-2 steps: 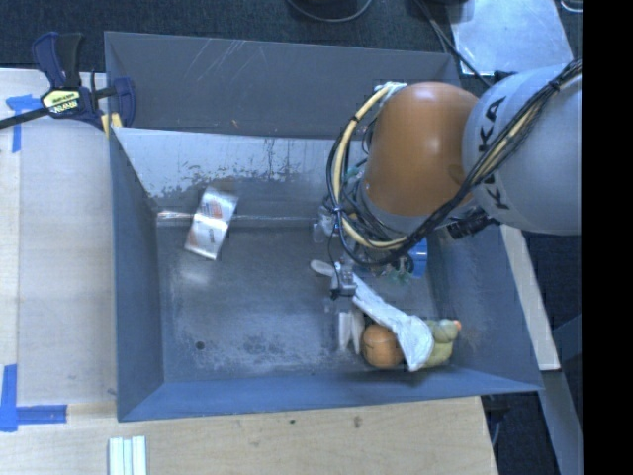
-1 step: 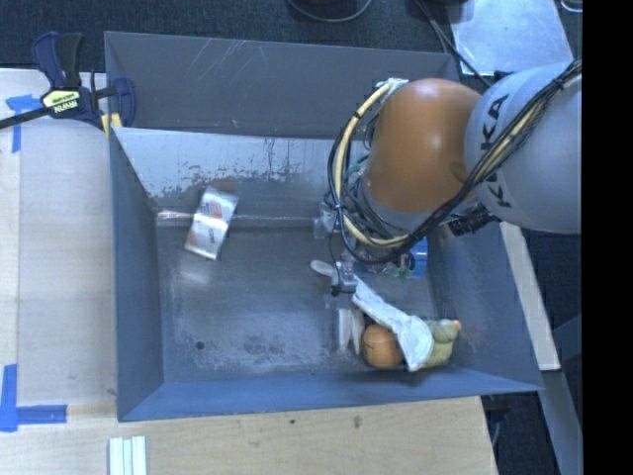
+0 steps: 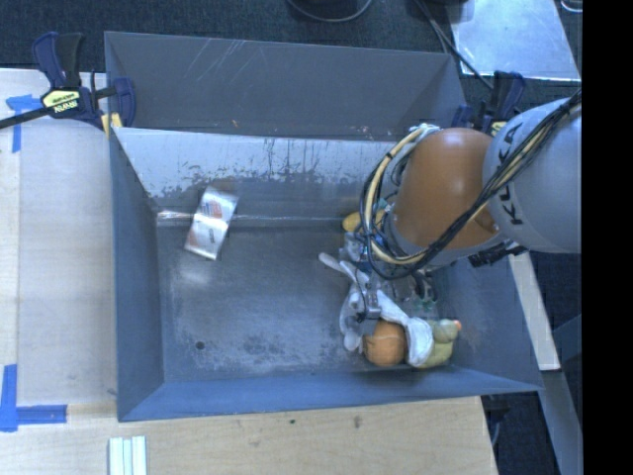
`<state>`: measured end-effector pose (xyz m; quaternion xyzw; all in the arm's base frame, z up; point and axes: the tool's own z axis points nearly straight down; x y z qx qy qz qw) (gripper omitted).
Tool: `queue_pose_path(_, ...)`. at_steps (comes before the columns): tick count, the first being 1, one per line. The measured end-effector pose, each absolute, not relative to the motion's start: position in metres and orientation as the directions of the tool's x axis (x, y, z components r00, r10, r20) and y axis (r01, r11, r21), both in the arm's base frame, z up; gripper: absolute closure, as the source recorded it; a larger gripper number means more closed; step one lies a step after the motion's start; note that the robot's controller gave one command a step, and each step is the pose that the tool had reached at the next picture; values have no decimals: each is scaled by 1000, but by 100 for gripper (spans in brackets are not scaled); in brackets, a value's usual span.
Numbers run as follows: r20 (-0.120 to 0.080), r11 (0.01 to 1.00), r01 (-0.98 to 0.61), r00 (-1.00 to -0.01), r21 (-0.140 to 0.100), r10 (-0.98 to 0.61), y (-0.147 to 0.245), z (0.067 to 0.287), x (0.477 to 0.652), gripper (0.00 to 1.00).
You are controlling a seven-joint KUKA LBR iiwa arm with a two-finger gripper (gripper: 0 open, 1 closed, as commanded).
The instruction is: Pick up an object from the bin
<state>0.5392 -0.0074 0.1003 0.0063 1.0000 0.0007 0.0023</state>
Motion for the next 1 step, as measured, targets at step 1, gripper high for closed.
queue_pose_path(1,-2,994,114,-994,4,114,-29,75,536,0)
